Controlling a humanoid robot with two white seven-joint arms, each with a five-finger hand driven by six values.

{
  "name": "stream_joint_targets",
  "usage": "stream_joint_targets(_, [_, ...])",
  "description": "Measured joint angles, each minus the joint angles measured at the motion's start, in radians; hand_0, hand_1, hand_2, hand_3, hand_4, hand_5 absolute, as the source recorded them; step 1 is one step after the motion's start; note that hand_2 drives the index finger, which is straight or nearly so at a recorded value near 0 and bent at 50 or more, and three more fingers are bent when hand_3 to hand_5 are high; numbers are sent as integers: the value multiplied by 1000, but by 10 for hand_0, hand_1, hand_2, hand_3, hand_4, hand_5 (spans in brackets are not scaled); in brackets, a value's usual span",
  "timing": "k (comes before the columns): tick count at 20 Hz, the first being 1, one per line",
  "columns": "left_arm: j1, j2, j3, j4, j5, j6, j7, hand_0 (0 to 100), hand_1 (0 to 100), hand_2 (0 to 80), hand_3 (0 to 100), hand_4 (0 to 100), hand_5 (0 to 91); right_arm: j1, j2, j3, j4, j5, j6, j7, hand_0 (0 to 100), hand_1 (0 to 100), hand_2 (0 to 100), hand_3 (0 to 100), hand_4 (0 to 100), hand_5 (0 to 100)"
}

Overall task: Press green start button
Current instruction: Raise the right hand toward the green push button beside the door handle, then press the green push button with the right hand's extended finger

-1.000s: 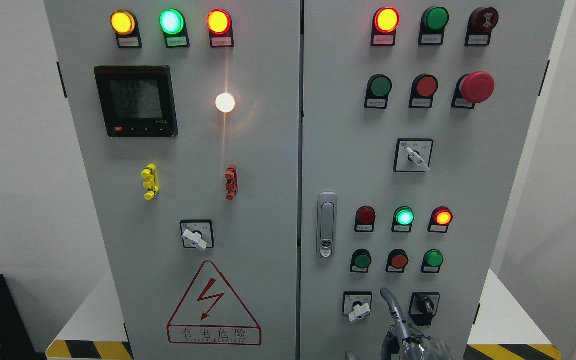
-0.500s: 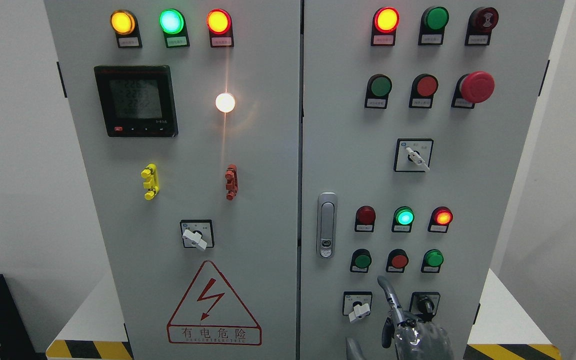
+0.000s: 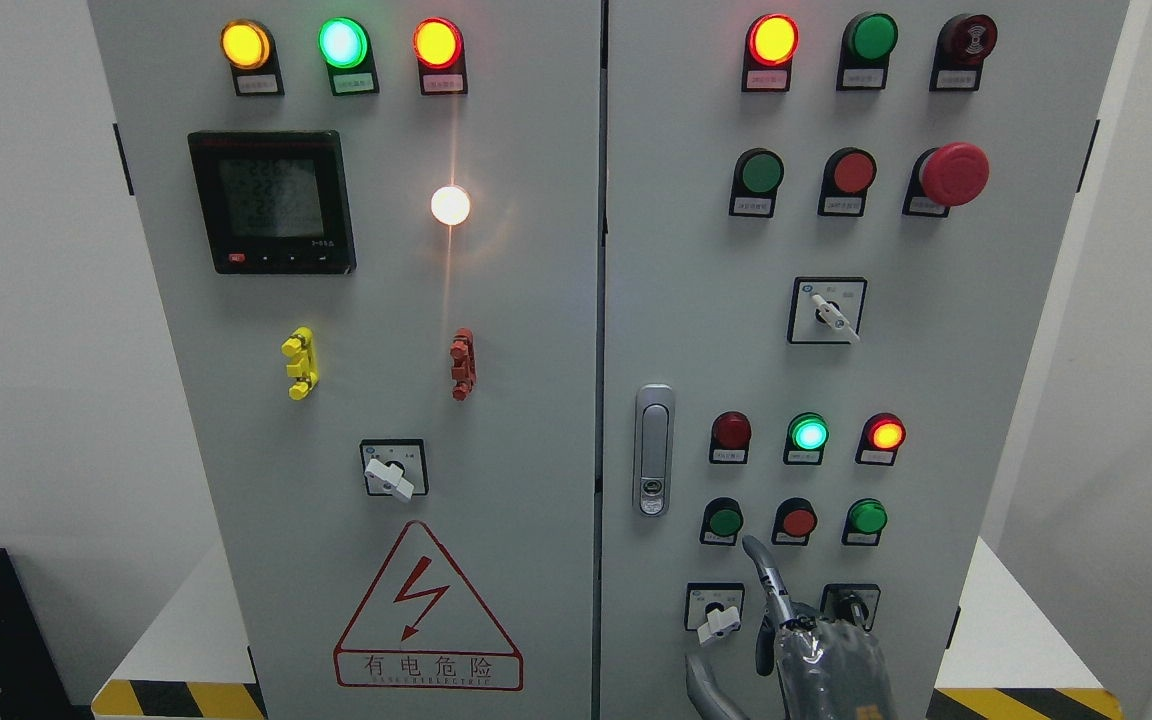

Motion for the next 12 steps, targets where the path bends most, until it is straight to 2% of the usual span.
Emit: stream_joint_targets(12, [0, 0, 0, 0, 0, 0, 0, 120, 556, 0, 0, 0, 0, -60, 2, -3, 78, 5, 0, 4, 357, 331, 0, 896, 857, 1000])
